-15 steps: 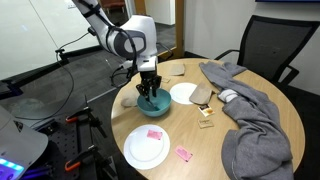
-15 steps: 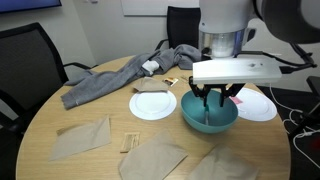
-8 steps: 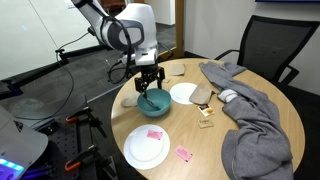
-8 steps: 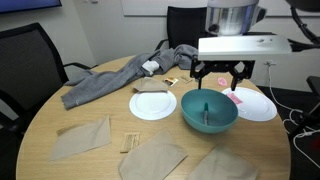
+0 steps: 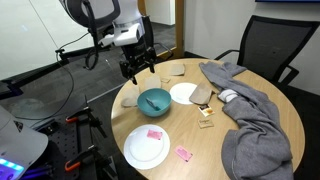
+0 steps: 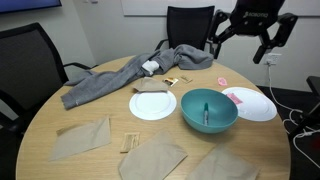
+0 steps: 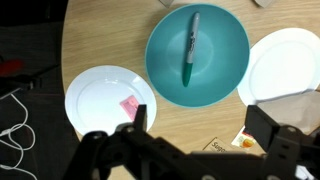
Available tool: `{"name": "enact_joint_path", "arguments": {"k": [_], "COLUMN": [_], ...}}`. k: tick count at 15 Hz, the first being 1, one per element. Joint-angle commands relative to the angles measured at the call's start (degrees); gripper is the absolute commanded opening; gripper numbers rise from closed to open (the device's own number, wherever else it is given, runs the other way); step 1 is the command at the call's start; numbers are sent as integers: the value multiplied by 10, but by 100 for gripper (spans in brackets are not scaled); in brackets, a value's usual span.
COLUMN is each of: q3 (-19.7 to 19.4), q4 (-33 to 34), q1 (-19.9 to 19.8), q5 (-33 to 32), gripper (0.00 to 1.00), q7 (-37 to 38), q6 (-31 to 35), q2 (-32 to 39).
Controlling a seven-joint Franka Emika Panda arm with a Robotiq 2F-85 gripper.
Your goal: Put the green pen inside the green bowl
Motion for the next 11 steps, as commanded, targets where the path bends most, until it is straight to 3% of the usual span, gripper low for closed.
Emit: {"name": "enact_joint_path", "arguments": {"k": [1, 5, 6, 11], "q3": [32, 48, 60, 63], "q4": [-47, -69, -48, -60], "q1": [-32, -40, -53, -53], "q5": [38, 99, 79, 95], "gripper": [100, 100, 100, 100], "q7": [-43, -100, -74, -93], "q6": [-23, -23, -13, -13], "q2": [-86, -128, -91, -110]}}
